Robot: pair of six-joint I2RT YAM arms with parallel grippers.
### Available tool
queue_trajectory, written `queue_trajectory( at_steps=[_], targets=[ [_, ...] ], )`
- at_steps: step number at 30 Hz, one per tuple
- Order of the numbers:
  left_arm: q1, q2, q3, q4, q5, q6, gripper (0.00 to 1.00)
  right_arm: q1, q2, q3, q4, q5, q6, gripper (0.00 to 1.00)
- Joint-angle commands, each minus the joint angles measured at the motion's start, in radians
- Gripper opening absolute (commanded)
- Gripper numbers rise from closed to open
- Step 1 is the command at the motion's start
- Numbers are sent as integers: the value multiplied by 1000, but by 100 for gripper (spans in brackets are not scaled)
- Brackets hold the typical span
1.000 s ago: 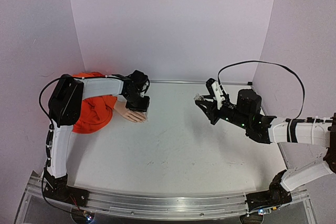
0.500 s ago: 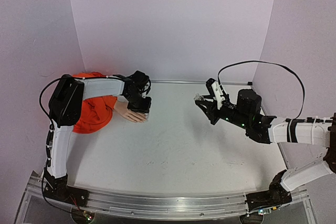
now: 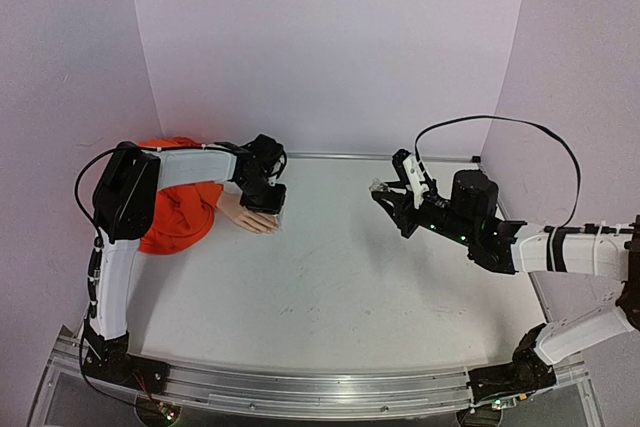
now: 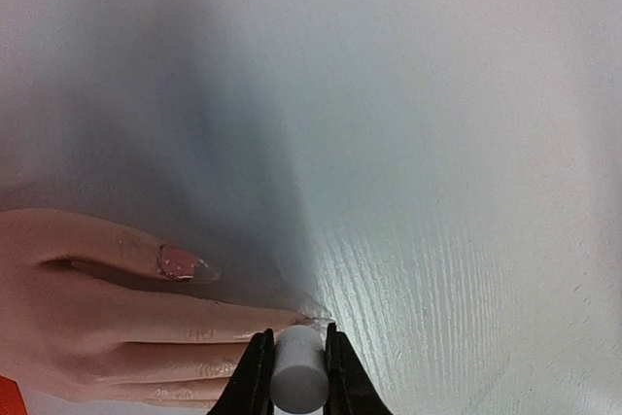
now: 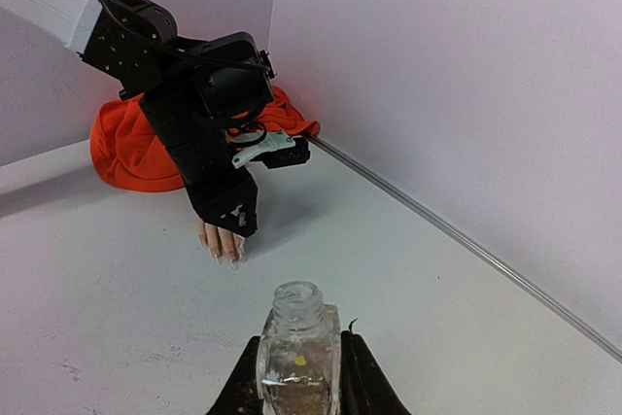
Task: Paint the nails
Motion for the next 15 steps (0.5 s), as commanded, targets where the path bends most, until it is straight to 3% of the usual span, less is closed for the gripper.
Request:
queue_trajectory(
  at_steps=[1, 15],
  targets=[
    [4, -30, 39, 10, -4, 7, 0, -3, -20, 28, 51, -11, 14, 0],
    [-9, 8, 59, 12, 70, -2, 0, -2, -6, 33, 52, -11, 12, 0]
  ],
)
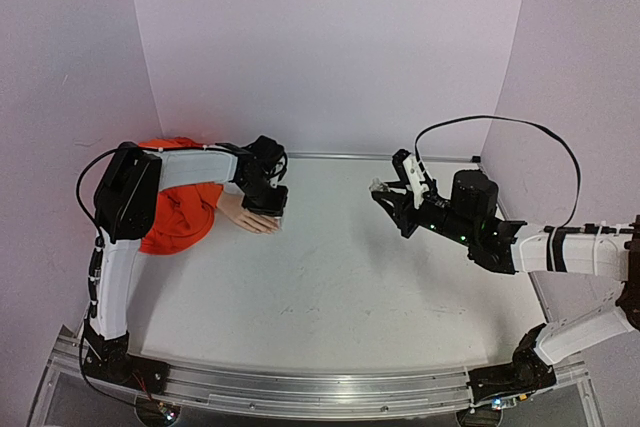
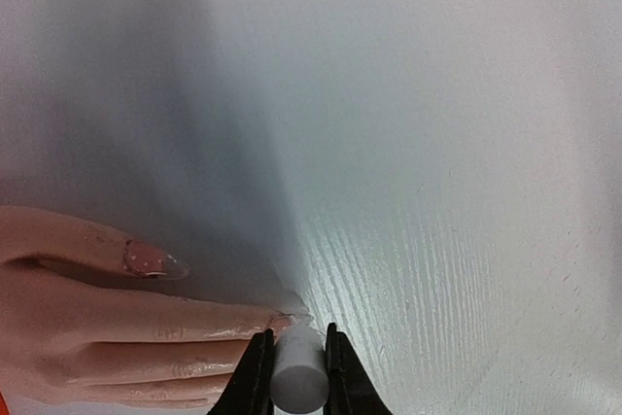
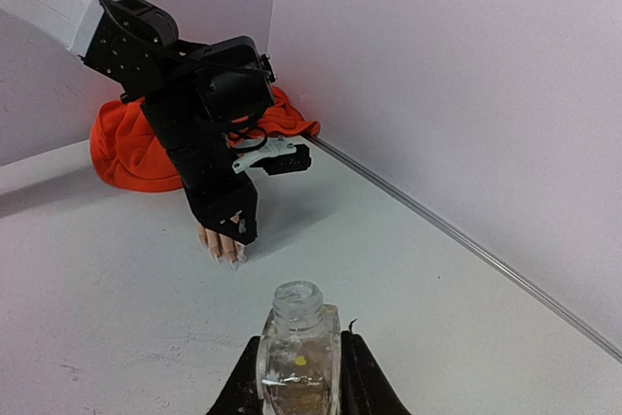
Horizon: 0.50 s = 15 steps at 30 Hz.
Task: Paint the nails
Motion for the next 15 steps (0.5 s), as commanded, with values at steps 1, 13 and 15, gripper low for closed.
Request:
queue_trajectory(
  at_steps=[1, 13, 15],
  targets=[
    [-8, -5, 56, 12, 22, -2, 0, -3, -6, 33, 52, -11, 12, 0],
    [-2, -64, 38, 11, -63, 10, 0, -3, -20, 30, 50, -16, 15, 0],
    [3, -57, 42, 10, -70, 12, 0, -3, -20, 30, 50, -13, 15, 0]
  ],
)
